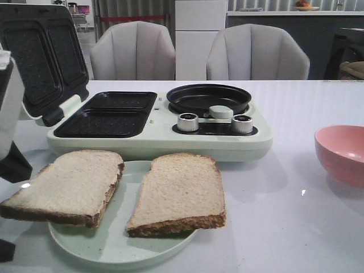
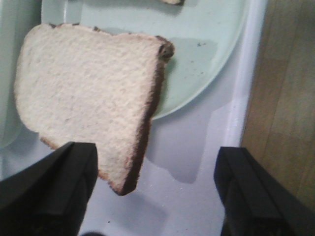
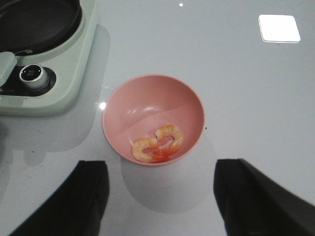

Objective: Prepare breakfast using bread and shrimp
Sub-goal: 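Lower the left gripper and grasp the bread slice nearest it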

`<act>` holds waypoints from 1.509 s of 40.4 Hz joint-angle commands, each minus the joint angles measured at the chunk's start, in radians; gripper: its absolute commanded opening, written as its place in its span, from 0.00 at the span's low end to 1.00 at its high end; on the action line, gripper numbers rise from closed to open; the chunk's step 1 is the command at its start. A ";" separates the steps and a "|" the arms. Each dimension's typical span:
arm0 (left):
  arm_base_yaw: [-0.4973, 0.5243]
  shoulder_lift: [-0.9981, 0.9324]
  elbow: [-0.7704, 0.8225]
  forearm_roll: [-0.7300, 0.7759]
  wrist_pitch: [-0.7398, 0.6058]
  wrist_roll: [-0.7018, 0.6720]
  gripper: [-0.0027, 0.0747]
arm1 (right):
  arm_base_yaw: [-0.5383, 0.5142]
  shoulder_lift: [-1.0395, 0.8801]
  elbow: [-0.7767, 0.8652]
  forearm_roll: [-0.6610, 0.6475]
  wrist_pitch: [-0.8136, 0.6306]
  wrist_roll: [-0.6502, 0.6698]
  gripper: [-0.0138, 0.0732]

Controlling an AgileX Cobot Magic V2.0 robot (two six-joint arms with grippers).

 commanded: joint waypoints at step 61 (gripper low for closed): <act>-0.120 0.321 -0.064 0.999 0.269 -1.009 0.54 | 0.000 0.000 -0.027 0.000 -0.067 -0.001 0.80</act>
